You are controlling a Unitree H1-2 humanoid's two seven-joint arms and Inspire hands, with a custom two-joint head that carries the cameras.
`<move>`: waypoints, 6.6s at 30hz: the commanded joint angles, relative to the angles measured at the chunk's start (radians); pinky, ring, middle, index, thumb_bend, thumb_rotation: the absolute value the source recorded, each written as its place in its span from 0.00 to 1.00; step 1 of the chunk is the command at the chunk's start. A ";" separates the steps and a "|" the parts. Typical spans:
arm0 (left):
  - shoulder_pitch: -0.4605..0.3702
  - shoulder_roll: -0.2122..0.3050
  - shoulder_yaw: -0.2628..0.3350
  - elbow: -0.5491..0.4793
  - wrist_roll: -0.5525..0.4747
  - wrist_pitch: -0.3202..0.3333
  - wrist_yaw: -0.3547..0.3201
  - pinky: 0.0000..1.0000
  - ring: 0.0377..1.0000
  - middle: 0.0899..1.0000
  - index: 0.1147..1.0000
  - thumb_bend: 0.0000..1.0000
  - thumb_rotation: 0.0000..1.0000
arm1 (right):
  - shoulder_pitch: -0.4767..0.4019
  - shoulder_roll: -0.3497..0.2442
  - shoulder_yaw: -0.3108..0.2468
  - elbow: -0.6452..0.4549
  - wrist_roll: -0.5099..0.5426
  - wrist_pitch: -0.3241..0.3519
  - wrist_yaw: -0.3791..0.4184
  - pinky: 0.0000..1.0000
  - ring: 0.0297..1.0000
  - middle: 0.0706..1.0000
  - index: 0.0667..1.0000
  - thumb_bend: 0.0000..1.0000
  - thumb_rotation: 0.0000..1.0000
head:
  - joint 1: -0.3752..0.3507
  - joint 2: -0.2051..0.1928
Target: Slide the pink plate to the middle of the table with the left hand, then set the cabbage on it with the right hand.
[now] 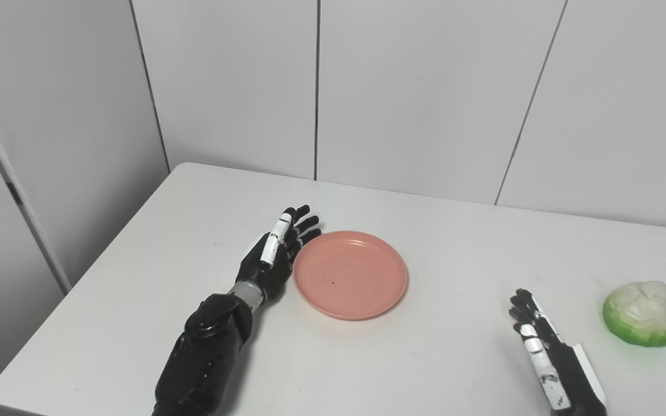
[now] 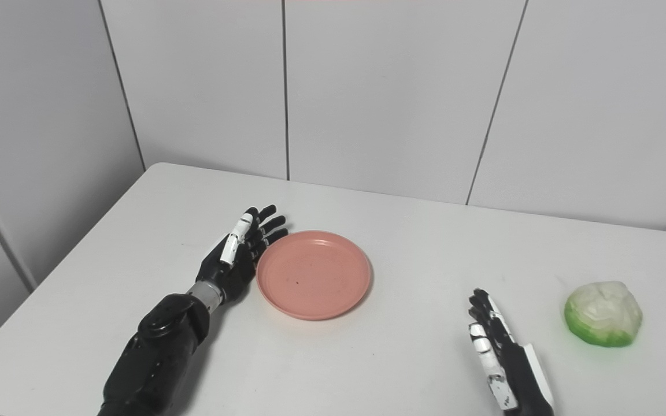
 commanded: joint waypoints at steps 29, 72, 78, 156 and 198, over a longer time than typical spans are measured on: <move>0.066 -0.010 -0.071 0.047 0.021 -0.039 -0.118 0.92 0.92 0.93 0.93 0.43 1.00 | -0.013 0.068 0.042 -0.008 -0.122 0.061 -0.075 0.93 0.93 0.92 0.94 0.36 1.00 | -0.289 0.036; -0.039 0.031 0.007 0.451 -0.016 -0.246 -0.265 0.82 0.84 0.86 0.85 0.49 0.96 | -0.221 -0.063 -0.109 -0.312 -0.482 0.091 -0.243 0.80 0.88 0.89 0.90 0.93 0.63 | -0.612 -0.083; -0.052 0.039 0.019 0.483 -0.024 -0.246 -0.281 0.81 0.84 0.86 0.85 0.49 0.96 | -0.246 -0.116 -0.148 -0.356 -0.555 0.158 -0.207 0.88 0.94 0.97 0.99 0.98 0.70 | -0.628 -0.084; -0.006 0.077 0.019 0.351 -0.027 -0.164 -0.279 0.83 0.85 0.87 0.86 0.47 0.95 | -0.330 -0.293 -0.118 0.129 -0.493 0.436 -0.210 0.91 1.00 1.00 1.00 1.00 0.69 | -0.618 0.009; 0.009 0.075 0.018 0.302 -0.027 -0.122 -0.266 0.83 0.85 0.87 0.86 0.46 0.99 | -0.365 -0.245 -0.153 0.314 -0.292 0.295 -0.367 0.67 0.76 0.80 0.82 1.00 0.27 | -0.603 0.025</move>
